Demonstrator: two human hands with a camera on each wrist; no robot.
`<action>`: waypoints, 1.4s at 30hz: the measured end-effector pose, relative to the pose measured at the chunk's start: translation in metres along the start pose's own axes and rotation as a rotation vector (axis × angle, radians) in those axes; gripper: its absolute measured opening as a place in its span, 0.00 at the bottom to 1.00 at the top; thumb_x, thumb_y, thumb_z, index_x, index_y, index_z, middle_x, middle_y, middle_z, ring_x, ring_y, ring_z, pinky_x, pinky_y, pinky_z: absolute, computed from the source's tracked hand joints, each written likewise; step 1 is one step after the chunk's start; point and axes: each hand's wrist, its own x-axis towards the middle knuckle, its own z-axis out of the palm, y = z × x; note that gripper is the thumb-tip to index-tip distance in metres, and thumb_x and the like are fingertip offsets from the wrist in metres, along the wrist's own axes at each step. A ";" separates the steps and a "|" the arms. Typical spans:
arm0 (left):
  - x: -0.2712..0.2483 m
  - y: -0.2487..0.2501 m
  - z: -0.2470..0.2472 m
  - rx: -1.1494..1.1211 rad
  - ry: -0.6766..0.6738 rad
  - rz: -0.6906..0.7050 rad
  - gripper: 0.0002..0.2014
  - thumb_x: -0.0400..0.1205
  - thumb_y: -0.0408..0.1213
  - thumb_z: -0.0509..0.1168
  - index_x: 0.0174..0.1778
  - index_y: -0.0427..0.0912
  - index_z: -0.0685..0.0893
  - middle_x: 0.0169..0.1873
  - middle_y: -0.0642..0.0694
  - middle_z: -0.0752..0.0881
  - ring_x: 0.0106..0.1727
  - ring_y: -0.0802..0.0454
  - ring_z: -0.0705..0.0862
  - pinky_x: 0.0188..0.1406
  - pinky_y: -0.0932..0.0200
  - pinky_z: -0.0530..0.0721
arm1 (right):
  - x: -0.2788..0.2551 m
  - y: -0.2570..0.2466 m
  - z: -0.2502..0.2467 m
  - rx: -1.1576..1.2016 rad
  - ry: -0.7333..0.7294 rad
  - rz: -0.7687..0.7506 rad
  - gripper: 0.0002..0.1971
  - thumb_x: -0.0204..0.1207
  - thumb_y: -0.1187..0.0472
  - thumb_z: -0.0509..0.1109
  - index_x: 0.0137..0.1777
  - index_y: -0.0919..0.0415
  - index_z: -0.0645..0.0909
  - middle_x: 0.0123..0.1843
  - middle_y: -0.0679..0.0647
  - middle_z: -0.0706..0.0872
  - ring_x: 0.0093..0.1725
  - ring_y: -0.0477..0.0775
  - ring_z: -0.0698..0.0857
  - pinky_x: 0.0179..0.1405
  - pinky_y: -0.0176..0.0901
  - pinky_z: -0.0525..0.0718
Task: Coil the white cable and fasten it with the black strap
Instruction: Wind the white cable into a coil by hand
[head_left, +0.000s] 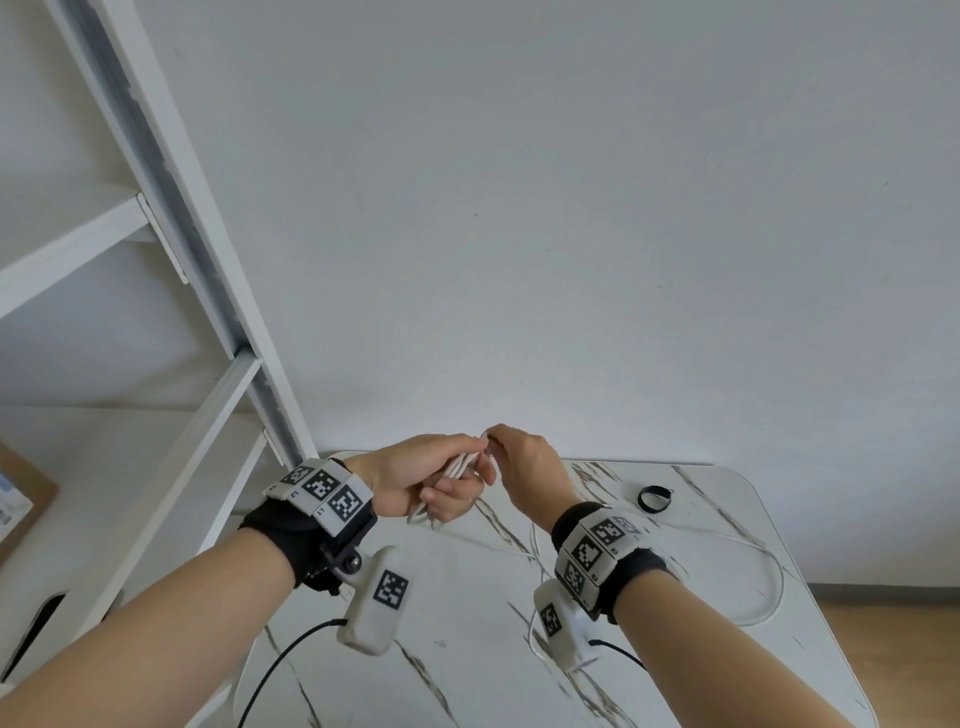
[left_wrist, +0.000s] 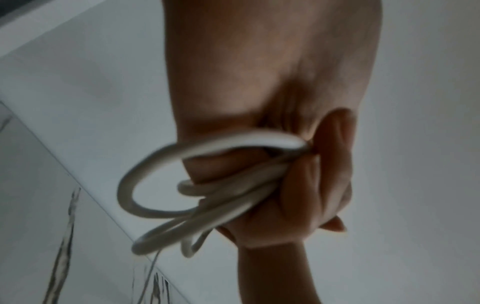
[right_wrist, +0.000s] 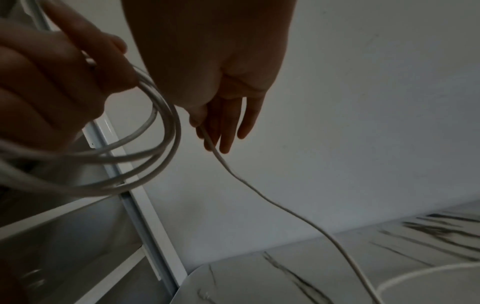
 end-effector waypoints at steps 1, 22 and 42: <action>0.000 0.002 0.000 -0.023 -0.009 0.004 0.20 0.87 0.45 0.46 0.38 0.38 0.77 0.12 0.53 0.64 0.11 0.61 0.59 0.16 0.66 0.61 | -0.001 -0.003 0.000 0.031 -0.015 0.023 0.09 0.80 0.65 0.58 0.45 0.67 0.79 0.33 0.58 0.81 0.33 0.60 0.75 0.34 0.50 0.73; 0.003 0.050 -0.014 -0.550 0.133 0.487 0.15 0.82 0.35 0.49 0.49 0.33 0.79 0.19 0.50 0.68 0.16 0.57 0.67 0.22 0.65 0.72 | -0.023 0.003 0.034 0.299 -0.292 0.233 0.10 0.77 0.69 0.62 0.54 0.63 0.83 0.44 0.56 0.90 0.43 0.54 0.88 0.52 0.44 0.85; 0.042 0.016 -0.020 0.049 0.516 0.368 0.12 0.88 0.40 0.49 0.46 0.39 0.73 0.25 0.45 0.86 0.30 0.51 0.86 0.40 0.58 0.82 | -0.020 0.004 -0.013 -0.009 -0.070 -0.219 0.11 0.80 0.61 0.63 0.56 0.56 0.86 0.43 0.62 0.84 0.43 0.64 0.83 0.45 0.54 0.79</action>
